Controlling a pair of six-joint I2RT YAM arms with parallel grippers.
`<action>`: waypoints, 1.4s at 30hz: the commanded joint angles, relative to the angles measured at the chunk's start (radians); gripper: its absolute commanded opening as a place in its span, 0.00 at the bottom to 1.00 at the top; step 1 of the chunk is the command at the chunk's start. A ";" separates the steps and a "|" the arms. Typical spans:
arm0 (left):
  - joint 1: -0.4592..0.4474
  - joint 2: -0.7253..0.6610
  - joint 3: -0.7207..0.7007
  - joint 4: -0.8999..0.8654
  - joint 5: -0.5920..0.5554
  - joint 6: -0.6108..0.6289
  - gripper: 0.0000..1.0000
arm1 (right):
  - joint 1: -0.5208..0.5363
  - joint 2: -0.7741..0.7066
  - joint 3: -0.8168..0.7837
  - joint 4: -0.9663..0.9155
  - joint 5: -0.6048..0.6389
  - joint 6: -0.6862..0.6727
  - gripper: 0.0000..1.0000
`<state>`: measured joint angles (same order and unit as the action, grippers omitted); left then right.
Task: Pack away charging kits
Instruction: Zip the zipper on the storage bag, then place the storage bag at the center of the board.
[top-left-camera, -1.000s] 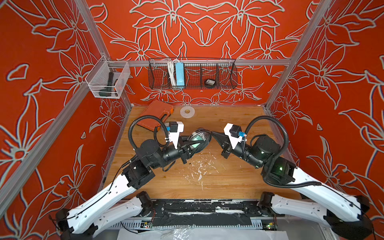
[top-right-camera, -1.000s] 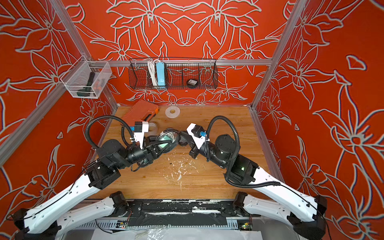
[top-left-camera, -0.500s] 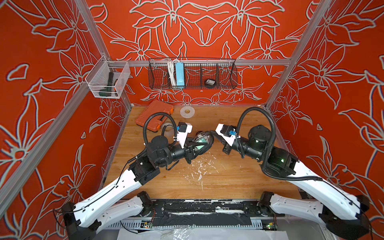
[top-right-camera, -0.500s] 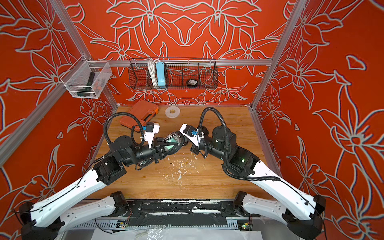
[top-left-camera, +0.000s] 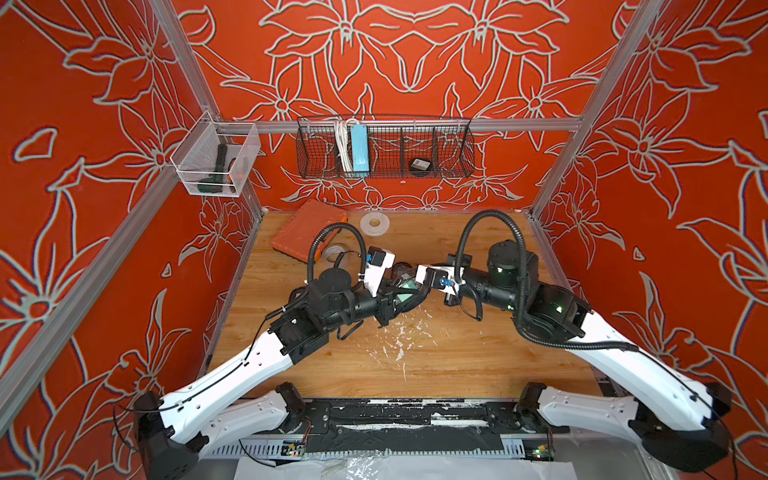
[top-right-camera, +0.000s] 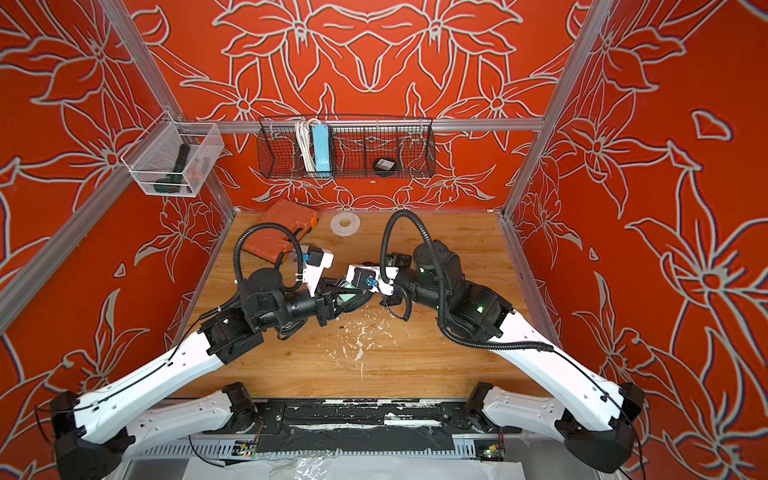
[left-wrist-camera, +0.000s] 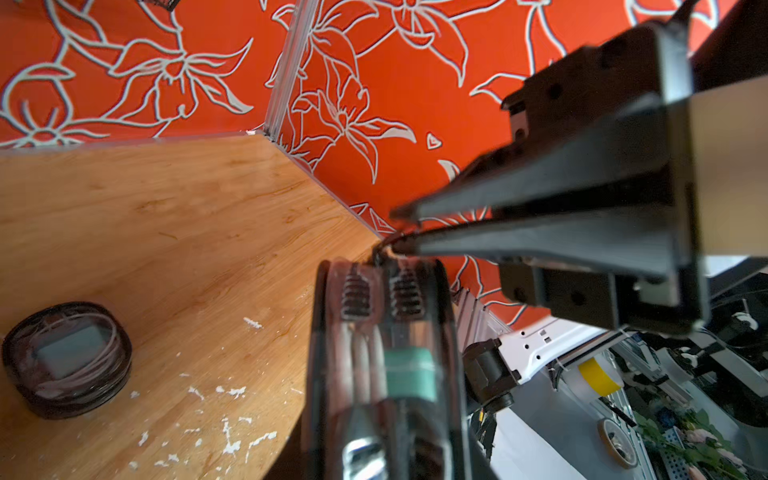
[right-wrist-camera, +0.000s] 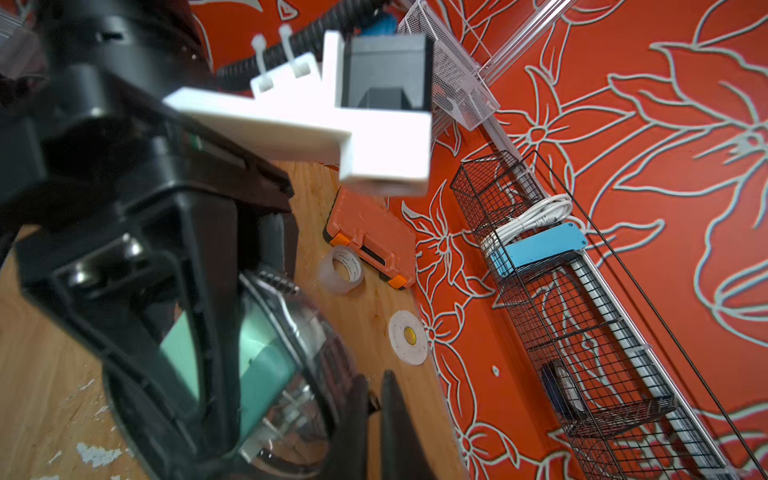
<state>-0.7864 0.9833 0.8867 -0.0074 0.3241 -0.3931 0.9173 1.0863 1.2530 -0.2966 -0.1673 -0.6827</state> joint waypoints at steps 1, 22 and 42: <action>-0.002 0.037 -0.046 -0.014 -0.092 -0.042 0.00 | -0.002 -0.005 -0.028 0.241 0.117 0.072 0.64; 0.145 0.626 -0.325 0.572 -0.169 -0.515 0.00 | -0.464 0.128 -0.365 0.529 0.150 0.953 0.98; 0.197 0.396 -0.382 0.222 -0.506 -0.596 0.99 | -0.589 -0.002 -0.660 0.585 0.621 0.702 0.98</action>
<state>-0.6212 1.5196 0.4911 0.5472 0.0193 -1.0267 0.3626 1.0565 0.6376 0.2817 0.2531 0.1287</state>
